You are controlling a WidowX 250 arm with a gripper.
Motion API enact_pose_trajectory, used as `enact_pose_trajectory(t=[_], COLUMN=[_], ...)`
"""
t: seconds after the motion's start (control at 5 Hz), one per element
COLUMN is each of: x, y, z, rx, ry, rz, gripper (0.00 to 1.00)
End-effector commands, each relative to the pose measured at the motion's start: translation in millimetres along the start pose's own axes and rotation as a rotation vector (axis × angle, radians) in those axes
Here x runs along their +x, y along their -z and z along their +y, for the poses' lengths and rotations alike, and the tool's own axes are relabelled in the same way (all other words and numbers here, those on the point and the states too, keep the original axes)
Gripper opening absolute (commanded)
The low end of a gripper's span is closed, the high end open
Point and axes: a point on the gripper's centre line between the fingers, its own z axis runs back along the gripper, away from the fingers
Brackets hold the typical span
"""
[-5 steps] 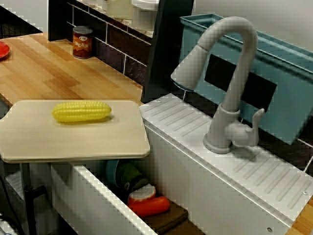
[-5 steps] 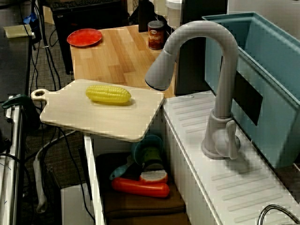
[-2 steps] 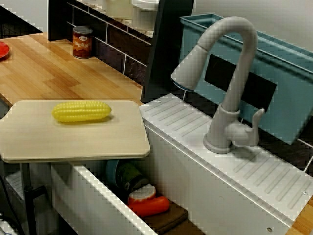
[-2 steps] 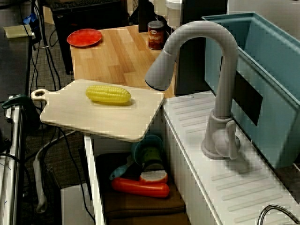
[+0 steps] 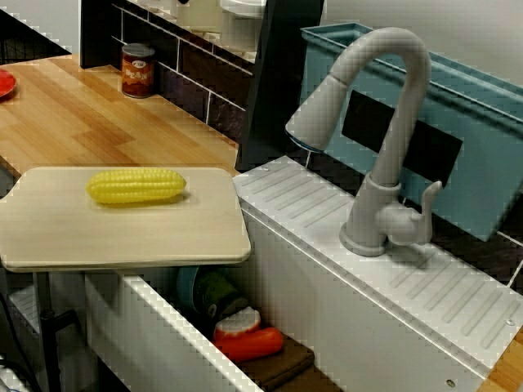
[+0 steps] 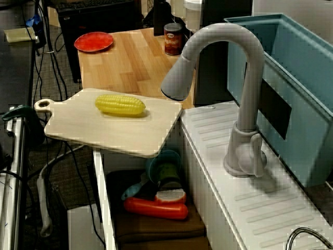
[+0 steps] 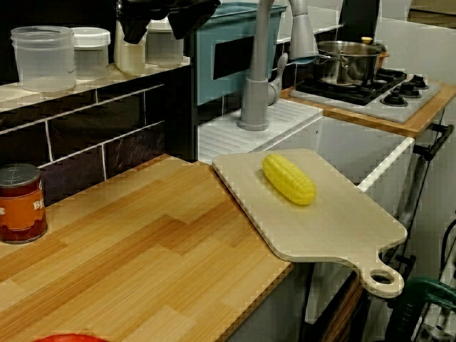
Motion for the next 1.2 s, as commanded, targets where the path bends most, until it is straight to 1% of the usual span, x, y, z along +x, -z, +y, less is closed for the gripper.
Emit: enact_pose_trajectory(t=[0.0, 0.4, 0.6, 0.8, 1.0], x=[4.1, 4.2, 2.5, -0.9, -0.5], y=[14.3, 19.8, 22.5, 28.0, 29.7], z=[15.1, 18.2, 19.1, 20.4, 21.6], rx=[0.036, 0.033, 0.034, 0.038, 0.036], ry=[0.039, 0.010, -0.002, -0.007, -0.012], rz=[-0.033, -0.023, -0.022, -0.011, -0.011], gripper=[1.00, 1.00, 1.00, 1.00, 1.00])
